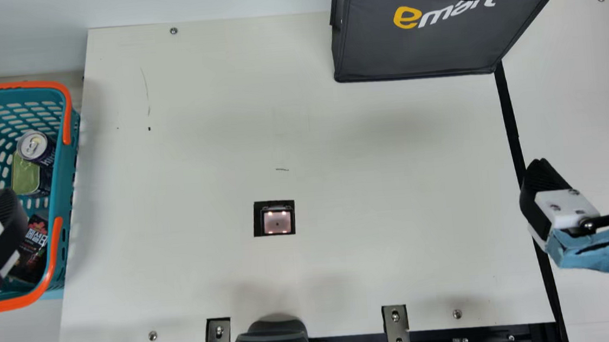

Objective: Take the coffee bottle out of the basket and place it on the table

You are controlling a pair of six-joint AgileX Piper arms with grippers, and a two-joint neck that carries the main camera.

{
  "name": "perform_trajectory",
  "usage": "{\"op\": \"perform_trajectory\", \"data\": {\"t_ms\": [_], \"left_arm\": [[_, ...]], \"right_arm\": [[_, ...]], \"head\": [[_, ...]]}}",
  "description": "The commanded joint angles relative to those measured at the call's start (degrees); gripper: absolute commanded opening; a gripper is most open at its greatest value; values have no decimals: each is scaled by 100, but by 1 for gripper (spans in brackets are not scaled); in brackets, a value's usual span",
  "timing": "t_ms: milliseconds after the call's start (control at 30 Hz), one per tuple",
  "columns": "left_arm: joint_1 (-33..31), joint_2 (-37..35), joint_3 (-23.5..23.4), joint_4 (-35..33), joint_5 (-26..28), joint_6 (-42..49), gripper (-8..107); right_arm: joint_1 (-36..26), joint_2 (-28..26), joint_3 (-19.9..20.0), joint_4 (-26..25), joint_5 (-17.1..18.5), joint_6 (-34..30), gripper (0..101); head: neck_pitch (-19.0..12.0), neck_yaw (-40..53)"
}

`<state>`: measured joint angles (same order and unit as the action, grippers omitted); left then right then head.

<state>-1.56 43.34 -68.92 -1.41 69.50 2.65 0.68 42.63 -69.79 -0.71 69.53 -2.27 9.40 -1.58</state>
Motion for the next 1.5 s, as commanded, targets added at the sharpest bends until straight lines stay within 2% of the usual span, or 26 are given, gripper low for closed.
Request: {"op": "perform_trajectory", "data": {"t_ms": [0,467,1067,1467], "left_arm": [[0,0,0,0,0,0,90],[0,0,0,0,0,0,90],[25,24,2,77,-27,-39,90],[589,160,94,316,-155,-269,90]], "right_arm": [[0,0,0,0,0,0,91],[0,0,0,0,5,0,91],[0,0,0,0,5,0,91],[0,0,0,0,5,0,91]], "head": [[-148,135],[-148,2000],[-148,2000],[-148,2000]]}}
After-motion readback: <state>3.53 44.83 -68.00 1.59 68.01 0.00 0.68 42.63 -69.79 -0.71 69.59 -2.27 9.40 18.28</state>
